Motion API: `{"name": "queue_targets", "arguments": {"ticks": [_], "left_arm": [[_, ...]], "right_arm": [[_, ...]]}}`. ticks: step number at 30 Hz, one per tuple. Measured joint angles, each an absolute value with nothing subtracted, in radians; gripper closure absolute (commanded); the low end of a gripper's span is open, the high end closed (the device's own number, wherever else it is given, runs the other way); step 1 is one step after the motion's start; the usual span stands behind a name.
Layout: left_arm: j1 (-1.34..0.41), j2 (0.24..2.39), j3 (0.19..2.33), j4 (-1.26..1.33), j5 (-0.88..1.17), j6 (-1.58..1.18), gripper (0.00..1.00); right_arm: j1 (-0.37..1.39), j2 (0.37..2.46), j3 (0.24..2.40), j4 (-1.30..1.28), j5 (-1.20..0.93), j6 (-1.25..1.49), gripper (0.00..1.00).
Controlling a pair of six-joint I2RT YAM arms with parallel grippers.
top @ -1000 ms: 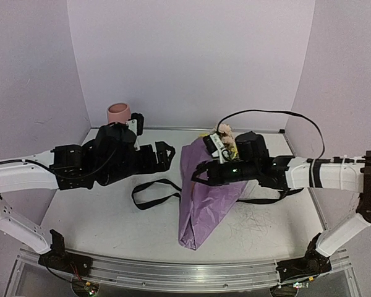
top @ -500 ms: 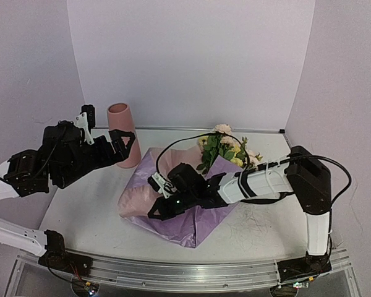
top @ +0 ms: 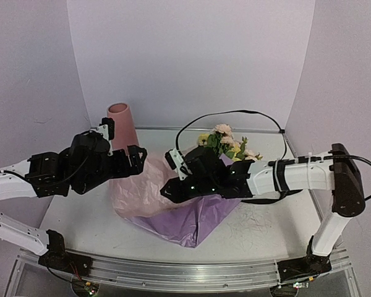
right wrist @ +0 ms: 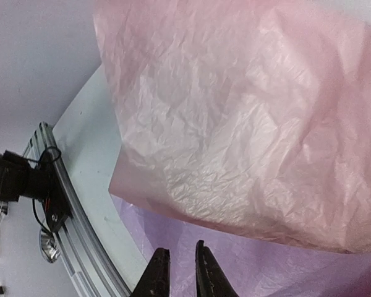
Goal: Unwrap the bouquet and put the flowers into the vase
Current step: Unfold the wrapping paper at the center of the board.
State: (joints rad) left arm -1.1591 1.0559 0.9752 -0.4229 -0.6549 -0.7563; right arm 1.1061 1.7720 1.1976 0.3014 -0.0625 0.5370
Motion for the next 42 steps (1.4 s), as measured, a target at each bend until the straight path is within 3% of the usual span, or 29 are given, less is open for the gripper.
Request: {"name": "queue_targets", "arguments": {"ticks": [7, 11, 27, 42], "left_arm": [[-1.146, 1.224, 0.989, -0.421, -0.617, -0.77, 0.0], [-1.091, 1.289, 0.988, -0.419, -0.561, -0.792, 0.01], [-1.057, 1.471, 0.993, -0.382, -0.469, -0.795, 0.01], [-0.996, 1.771, 1.127, -0.356, -0.359, -0.822, 0.05]], "right_arm": [[1.105, 1.76, 1.25, 0.093, 0.171, 0.535, 0.7], [1.105, 1.79, 1.29, -0.005, 0.264, 0.559, 1.0], [1.087, 1.809, 1.236, -0.205, 0.414, 0.715, 1.0], [1.081, 1.472, 0.842, -0.394, 0.456, 0.998, 1.0]]}}
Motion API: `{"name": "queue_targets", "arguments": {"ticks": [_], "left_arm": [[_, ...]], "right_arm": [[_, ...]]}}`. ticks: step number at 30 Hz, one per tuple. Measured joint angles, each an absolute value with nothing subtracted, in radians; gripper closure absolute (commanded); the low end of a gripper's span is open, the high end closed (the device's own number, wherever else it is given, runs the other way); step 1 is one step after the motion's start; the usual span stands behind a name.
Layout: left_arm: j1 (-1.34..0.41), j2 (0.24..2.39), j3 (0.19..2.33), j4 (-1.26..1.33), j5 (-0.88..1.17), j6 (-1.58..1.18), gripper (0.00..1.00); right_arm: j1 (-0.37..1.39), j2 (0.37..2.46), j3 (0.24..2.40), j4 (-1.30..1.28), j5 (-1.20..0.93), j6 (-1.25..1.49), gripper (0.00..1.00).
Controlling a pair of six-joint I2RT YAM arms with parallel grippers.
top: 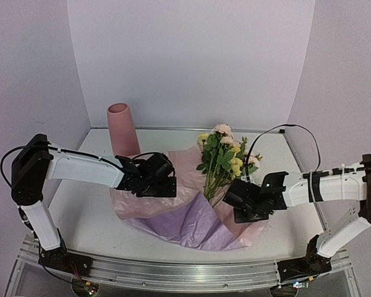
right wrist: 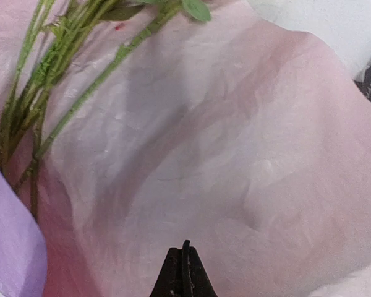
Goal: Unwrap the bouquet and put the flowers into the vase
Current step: Unfold the wrapping paper at the center of the board.
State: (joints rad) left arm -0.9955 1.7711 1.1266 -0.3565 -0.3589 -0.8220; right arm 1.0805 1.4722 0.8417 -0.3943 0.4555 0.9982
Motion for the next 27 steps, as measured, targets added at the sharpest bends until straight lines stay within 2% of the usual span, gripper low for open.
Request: {"name": "queue_targets", "arguments": {"ticks": [10, 21, 27], "left_arm": [[-0.965, 1.816, 1.124, -0.357, -0.335, -0.865, 0.21], [-0.965, 1.82, 1.057, -0.347, -0.333, -0.893, 0.23], [-0.957, 1.82, 1.019, -0.347, -0.332, -0.907, 0.23]], "right_arm": [[1.081, 1.42, 0.683, -0.345, 0.381, 1.073, 1.0], [1.068, 1.414, 0.625, -0.284, 0.343, 1.096, 1.0], [1.003, 1.41, 0.597, -0.241, 0.315, 1.07, 1.0]]}}
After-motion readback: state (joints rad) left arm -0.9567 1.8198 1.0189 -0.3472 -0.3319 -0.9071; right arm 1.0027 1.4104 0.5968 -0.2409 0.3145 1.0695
